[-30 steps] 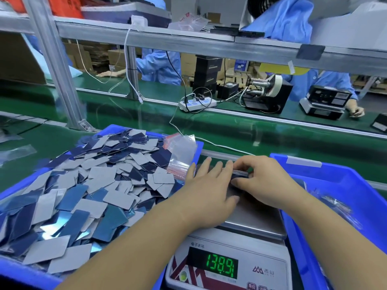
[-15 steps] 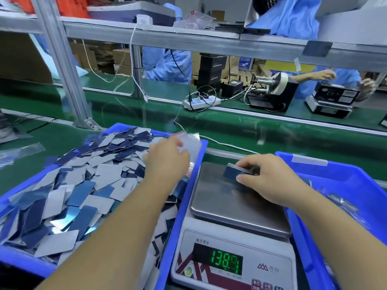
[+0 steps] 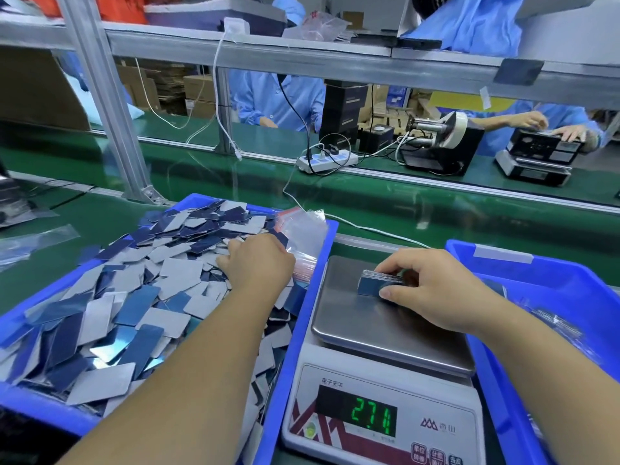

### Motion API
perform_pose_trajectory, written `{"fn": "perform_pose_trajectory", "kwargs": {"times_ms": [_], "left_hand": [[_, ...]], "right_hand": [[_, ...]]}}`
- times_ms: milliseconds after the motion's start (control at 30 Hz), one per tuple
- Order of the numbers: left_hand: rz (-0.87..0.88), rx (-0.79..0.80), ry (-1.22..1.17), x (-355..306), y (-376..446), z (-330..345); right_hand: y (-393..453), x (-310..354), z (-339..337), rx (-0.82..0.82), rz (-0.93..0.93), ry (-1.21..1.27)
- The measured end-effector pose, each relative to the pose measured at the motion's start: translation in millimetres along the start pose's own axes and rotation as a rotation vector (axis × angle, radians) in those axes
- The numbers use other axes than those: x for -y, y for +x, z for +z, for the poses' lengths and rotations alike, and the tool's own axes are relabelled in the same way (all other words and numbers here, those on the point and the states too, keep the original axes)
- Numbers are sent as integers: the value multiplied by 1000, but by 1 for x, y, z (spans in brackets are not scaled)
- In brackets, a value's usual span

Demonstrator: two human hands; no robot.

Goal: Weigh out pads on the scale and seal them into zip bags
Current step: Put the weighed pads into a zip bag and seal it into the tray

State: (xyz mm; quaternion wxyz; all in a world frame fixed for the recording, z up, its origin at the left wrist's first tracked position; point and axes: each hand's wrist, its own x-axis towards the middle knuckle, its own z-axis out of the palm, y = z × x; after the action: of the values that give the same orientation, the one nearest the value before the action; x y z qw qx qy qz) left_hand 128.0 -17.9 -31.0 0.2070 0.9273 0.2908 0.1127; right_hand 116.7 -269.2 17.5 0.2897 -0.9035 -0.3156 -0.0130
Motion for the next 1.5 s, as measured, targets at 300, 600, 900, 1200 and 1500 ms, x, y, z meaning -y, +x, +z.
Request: {"fn": "perform_pose_trajectory", "kwargs": {"times_ms": [300, 600, 900, 1200, 1500], "left_hand": [[37, -25, -30, 5, 0, 0], [100, -132, -370, 0, -6, -21], [424, 483, -1117, -34, -44, -22], [519, 563, -1084, -32, -50, -25], [567, 449, -899, -31, -48, -24]], "right_hand": [[-1, 0, 0, -3, -6, 6], [2, -6, 0, -42, 68, 117], [7, 0, 7, -151, 146, 907], [4, 3, 3, -146, 75, 931], [4, 5, 1, -154, 80, 816]]}}
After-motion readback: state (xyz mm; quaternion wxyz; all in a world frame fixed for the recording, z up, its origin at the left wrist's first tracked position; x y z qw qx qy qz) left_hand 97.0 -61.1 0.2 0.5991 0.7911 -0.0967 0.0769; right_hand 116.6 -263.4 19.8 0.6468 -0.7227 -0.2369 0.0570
